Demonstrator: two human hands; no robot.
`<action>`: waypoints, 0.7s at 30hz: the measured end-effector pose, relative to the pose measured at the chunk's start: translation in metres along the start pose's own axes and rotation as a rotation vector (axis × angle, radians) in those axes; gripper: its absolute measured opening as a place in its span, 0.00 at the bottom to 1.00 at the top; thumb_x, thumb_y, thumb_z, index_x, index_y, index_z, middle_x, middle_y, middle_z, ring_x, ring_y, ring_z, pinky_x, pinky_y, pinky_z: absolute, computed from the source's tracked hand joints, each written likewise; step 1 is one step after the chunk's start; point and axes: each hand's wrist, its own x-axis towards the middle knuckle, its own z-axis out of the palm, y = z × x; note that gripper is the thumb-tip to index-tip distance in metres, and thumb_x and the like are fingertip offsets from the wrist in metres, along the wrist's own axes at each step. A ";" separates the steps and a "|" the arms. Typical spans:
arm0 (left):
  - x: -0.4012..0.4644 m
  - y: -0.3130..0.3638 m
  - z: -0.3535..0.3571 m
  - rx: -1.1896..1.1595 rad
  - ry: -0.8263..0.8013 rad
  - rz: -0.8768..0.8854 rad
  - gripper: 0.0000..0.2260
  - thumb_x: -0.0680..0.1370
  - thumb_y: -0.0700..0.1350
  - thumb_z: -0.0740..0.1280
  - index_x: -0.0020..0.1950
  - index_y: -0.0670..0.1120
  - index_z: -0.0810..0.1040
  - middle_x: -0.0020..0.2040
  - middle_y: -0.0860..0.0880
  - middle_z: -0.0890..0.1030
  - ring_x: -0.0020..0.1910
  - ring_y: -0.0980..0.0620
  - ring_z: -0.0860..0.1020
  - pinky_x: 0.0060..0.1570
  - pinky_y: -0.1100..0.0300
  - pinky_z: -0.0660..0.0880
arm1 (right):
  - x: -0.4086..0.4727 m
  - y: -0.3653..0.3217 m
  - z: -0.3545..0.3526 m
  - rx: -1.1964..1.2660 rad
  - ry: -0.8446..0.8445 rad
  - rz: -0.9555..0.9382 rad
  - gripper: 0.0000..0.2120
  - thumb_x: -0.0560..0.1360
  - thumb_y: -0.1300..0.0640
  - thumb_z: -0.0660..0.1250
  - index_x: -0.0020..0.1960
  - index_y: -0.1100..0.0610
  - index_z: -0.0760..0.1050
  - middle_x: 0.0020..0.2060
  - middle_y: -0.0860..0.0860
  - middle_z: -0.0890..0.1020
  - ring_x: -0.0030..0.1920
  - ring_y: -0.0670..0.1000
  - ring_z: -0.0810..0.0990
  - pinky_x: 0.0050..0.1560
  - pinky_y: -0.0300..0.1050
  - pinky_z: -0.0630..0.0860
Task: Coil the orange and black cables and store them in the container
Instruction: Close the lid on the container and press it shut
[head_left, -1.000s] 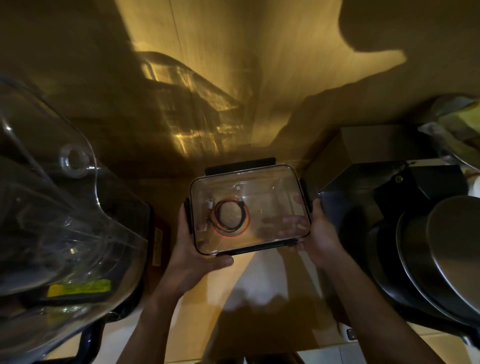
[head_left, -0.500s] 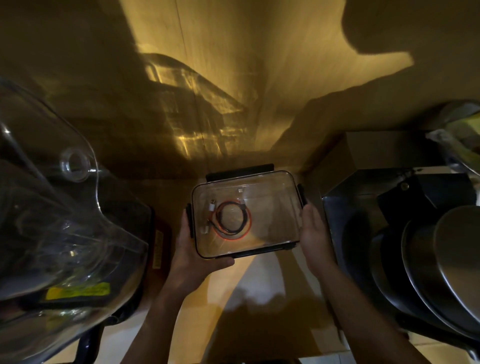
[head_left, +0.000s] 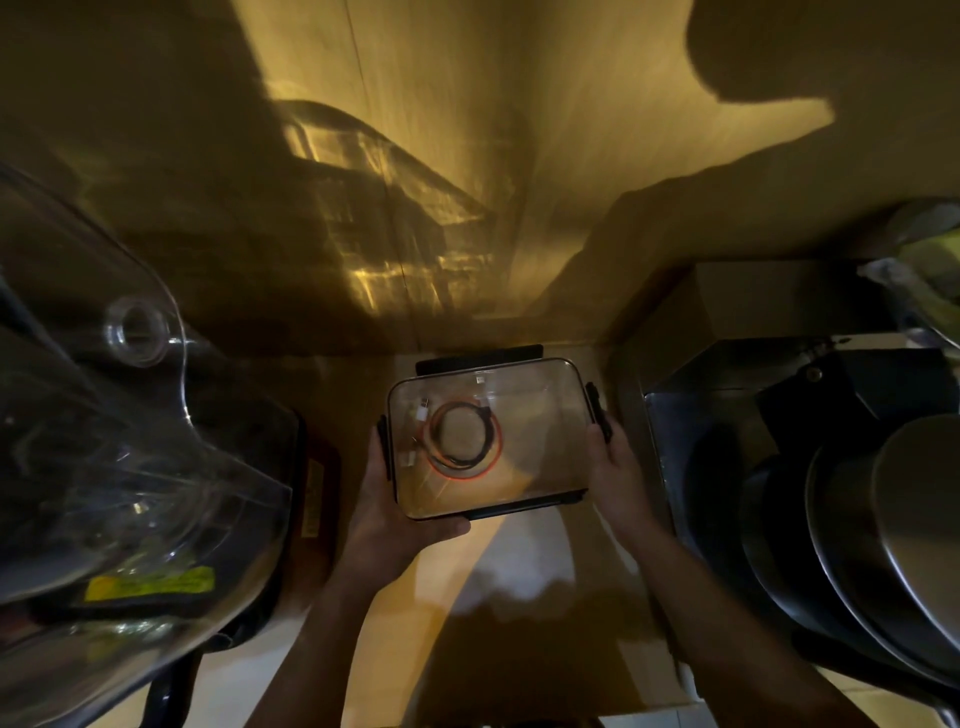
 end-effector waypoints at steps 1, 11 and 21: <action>0.001 -0.002 0.000 -0.003 -0.002 -0.005 0.59 0.58 0.33 0.83 0.79 0.50 0.51 0.67 0.60 0.74 0.67 0.60 0.73 0.55 0.68 0.74 | 0.000 0.000 0.000 0.008 -0.007 0.001 0.17 0.83 0.49 0.52 0.71 0.48 0.64 0.52 0.43 0.75 0.53 0.46 0.74 0.48 0.41 0.72; 0.001 -0.018 -0.003 0.017 0.013 -0.042 0.63 0.58 0.38 0.84 0.80 0.52 0.44 0.75 0.51 0.66 0.71 0.62 0.67 0.56 0.71 0.72 | 0.007 0.014 0.003 -0.004 -0.016 0.064 0.18 0.84 0.50 0.51 0.70 0.54 0.66 0.53 0.52 0.75 0.44 0.39 0.71 0.40 0.35 0.67; 0.013 -0.020 -0.007 0.104 0.012 -0.036 0.63 0.56 0.44 0.86 0.80 0.54 0.47 0.75 0.51 0.68 0.73 0.53 0.67 0.68 0.42 0.70 | 0.021 0.026 0.000 -0.074 -0.043 0.128 0.14 0.83 0.47 0.52 0.62 0.50 0.70 0.54 0.53 0.79 0.56 0.54 0.78 0.54 0.51 0.74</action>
